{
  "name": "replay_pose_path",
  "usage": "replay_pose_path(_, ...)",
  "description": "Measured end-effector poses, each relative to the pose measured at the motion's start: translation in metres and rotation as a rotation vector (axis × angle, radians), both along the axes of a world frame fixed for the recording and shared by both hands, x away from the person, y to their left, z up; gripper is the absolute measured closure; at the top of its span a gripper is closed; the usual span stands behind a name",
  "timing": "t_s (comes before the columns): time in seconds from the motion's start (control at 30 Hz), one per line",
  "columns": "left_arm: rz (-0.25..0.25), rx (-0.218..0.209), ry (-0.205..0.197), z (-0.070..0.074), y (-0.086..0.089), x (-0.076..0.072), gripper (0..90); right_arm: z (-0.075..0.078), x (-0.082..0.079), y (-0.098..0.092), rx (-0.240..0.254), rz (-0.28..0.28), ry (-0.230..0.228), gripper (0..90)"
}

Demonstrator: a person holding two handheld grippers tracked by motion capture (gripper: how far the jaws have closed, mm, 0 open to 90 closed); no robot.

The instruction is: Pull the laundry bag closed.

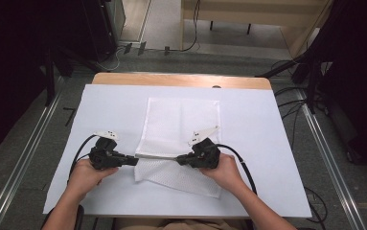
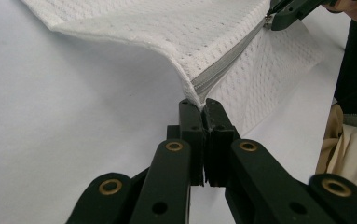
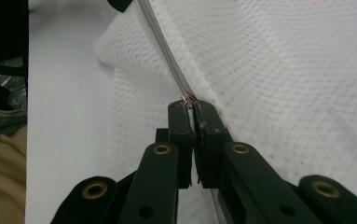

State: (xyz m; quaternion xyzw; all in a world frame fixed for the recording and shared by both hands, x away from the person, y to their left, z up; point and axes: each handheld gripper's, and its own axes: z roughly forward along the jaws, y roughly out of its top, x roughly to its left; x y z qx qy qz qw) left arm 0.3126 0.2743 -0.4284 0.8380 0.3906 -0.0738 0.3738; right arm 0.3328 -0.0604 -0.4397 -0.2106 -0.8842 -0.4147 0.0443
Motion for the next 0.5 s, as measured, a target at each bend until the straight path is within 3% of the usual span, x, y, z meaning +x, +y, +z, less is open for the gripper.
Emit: replay_pose_path(0.5,0.002,-0.008,-0.004,0.0,0.0,0.0,89.4,0.002,0.0,-0.024,0.0,-0.027,0.002,88.0)
